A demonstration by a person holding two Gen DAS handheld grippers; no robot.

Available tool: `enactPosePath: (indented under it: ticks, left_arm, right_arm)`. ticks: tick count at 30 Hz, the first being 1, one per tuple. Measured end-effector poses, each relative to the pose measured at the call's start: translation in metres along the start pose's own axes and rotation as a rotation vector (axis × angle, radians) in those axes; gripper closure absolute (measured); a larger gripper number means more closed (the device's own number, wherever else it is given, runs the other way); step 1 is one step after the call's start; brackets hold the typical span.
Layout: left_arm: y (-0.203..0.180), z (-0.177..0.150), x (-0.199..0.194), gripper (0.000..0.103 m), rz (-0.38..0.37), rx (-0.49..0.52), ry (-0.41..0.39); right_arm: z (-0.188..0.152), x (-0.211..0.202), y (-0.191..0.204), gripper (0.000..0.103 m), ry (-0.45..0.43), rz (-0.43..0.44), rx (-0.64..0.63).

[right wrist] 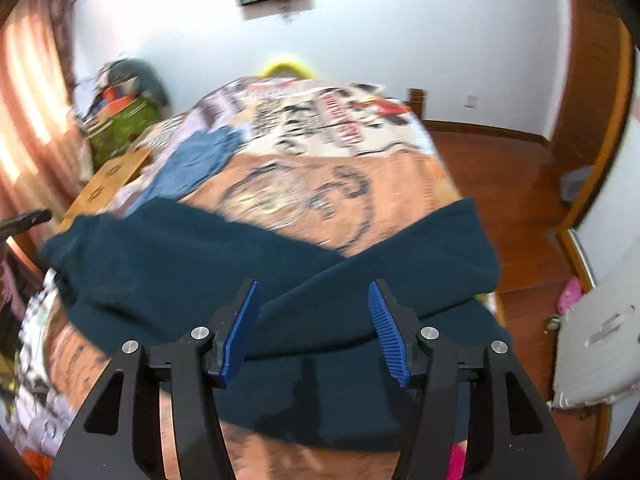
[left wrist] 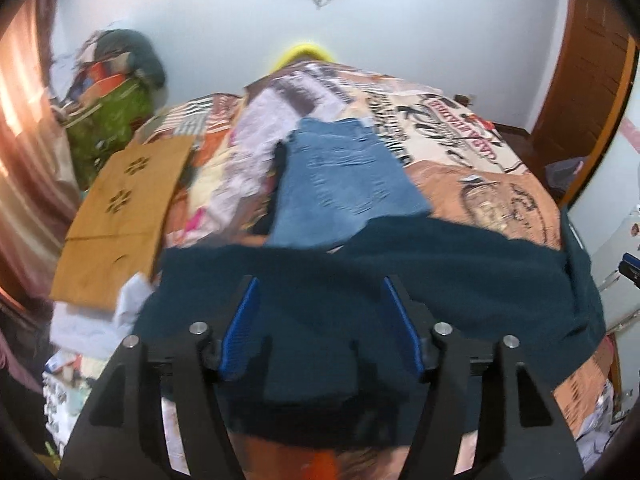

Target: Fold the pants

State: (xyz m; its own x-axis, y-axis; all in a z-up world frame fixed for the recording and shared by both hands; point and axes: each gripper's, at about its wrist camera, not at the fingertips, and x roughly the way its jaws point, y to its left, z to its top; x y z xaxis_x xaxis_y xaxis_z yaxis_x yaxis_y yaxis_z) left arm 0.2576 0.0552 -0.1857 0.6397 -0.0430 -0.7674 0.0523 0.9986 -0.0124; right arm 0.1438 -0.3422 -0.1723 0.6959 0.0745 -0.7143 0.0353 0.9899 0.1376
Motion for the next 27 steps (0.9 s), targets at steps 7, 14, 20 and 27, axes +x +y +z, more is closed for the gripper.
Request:
enactPosePath:
  ticks: [7, 14, 20, 27]
  left_arm:
    - [-0.052, 0.03, 0.051, 0.037, -0.021, 0.051, 0.022]
    - [-0.08, 0.033, 0.099, 0.037, -0.029, 0.084, 0.084]
    - [-0.089, 0.03, 0.122, 0.037, -0.006, 0.107, 0.114]
    - [-0.098, 0.027, 0.125, 0.037, -0.019, 0.125, 0.13]
  right_arm:
    - [0.023, 0.036, -0.065, 0.05, 0.013, -0.098, 0.12]
    - [0.039, 0.104, -0.108, 0.043, 0.094, -0.138, 0.208]
    - [0.044, 0.155, -0.119, 0.043, 0.176, -0.076, 0.247]
    - [0.032, 0.17, -0.133, 0.064, 0.176, -0.04, 0.267]
